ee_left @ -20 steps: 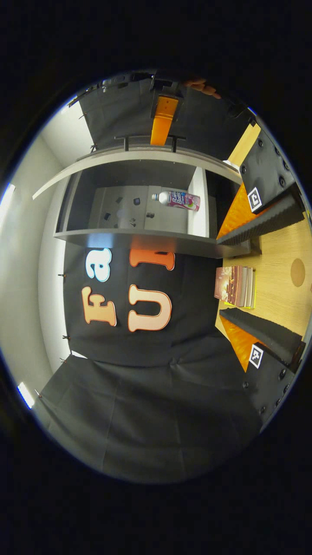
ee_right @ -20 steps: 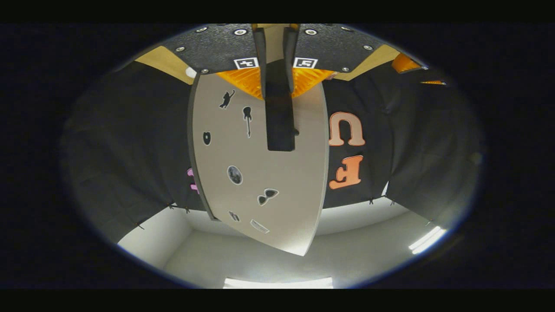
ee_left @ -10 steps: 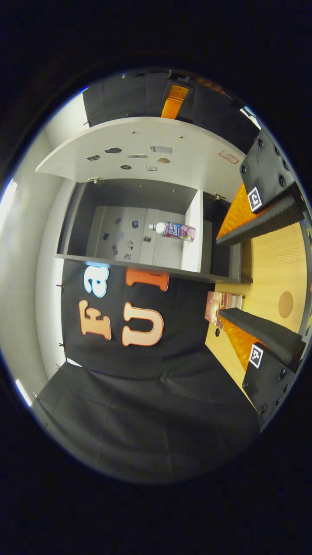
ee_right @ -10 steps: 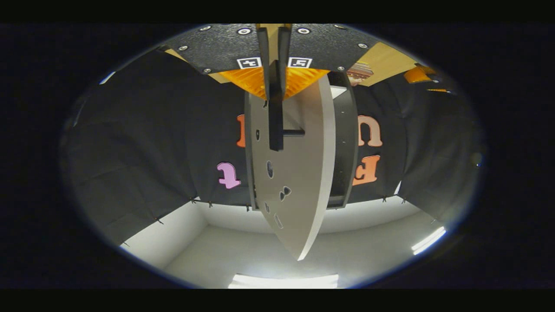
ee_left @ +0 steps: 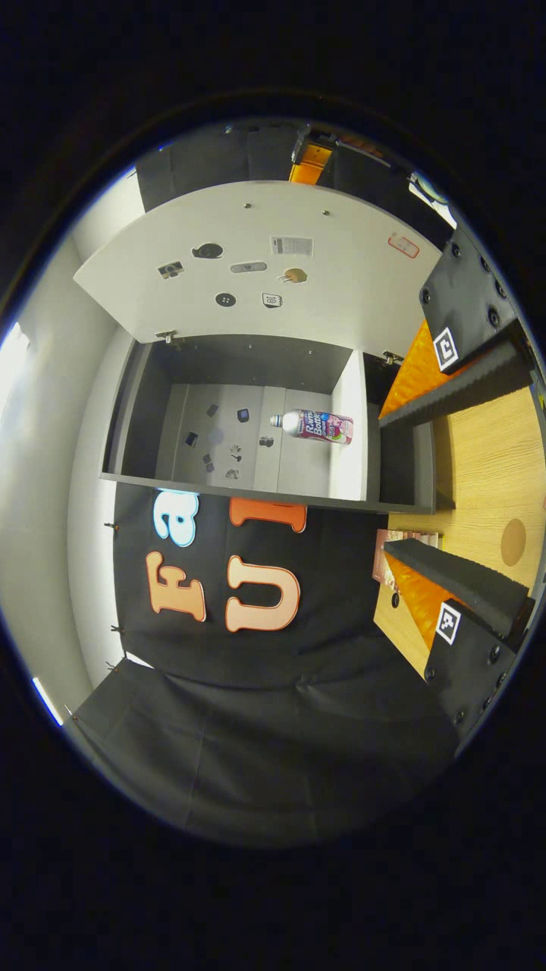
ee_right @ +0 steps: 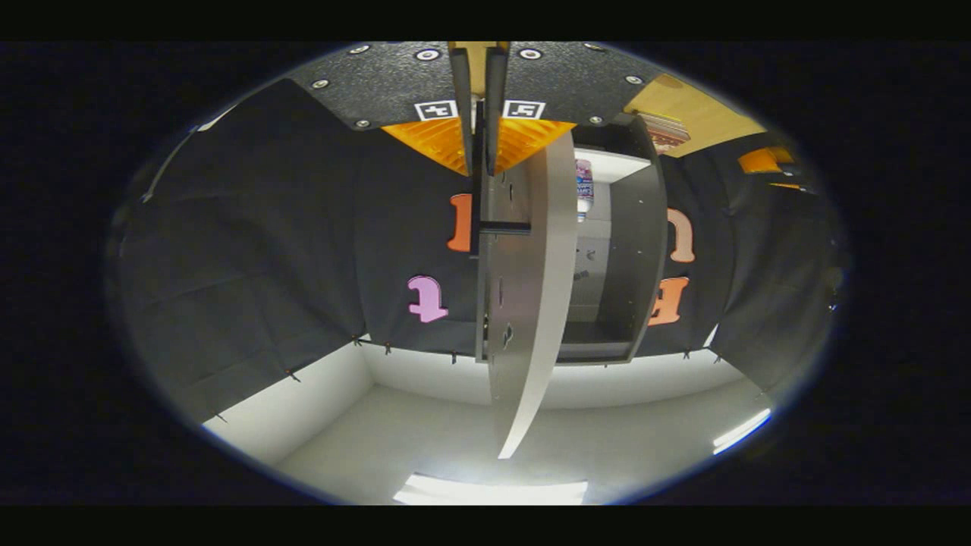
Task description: Open the cabinet door with the right hand, grasp the bottle in the cabinet with the left hand and place it on the coaster, then close the cabinet door with the right hand.
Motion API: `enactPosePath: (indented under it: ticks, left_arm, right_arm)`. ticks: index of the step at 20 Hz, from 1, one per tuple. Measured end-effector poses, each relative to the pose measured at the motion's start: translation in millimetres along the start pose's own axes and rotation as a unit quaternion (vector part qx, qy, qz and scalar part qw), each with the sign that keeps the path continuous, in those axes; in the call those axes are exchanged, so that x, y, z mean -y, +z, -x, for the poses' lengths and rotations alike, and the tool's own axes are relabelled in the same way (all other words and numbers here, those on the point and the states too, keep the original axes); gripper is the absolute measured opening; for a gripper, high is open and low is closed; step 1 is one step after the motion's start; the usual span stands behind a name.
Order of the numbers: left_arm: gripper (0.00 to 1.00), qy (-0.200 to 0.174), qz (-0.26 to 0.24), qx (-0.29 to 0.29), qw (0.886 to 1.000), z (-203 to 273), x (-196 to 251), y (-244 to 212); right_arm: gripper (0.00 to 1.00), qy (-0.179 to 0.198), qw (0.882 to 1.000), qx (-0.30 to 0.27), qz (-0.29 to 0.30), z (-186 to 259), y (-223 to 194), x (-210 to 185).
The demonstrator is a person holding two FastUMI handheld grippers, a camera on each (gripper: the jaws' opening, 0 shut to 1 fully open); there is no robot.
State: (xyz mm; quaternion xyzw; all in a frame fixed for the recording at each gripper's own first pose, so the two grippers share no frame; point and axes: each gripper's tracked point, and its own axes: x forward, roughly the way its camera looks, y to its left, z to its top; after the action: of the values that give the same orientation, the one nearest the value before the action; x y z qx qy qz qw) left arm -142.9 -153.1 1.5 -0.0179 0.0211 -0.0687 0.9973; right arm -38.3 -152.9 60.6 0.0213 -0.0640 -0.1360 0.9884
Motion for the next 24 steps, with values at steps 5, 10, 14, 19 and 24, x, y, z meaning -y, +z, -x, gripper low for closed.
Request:
enactPosePath:
  ticks: [5, 10, 14, 19, 24]
  left_arm:
    - [0.95, -0.002, 0.003, -0.004, 1.000, -6.1, -0.5, -2.6]
    - [0.95, -0.020, 0.004, -0.004, 1.000, -2.9, 20.0, -3.8]
    - [0.95, -0.038, 0.010, 0.003, 0.999, -0.4, 39.2, -0.5]
    - [0.95, -0.052, 0.023, 0.009, 0.998, -6.5, 52.2, 5.9]
    - [0.93, -0.070, 0.006, 0.021, 0.997, -40.8, 56.5, 12.5]
  right_arm:
    - [0.14, -0.021, 1.000, -0.001, -0.020, 4.1, -0.9, 13.8]
    - [0.24, -0.061, 0.998, 0.005, 0.016, 12.8, 0.8, 38.7]
    - [0.33, -0.047, 0.999, -0.004, 0.006, 26.7, 0.0, 34.2]
    - [0.45, -0.020, 1.000, 0.001, -0.005, 43.6, 3.5, 9.6]
    - [0.63, -0.009, 1.000, -0.023, 0.018, 36.6, -12.8, -9.8]
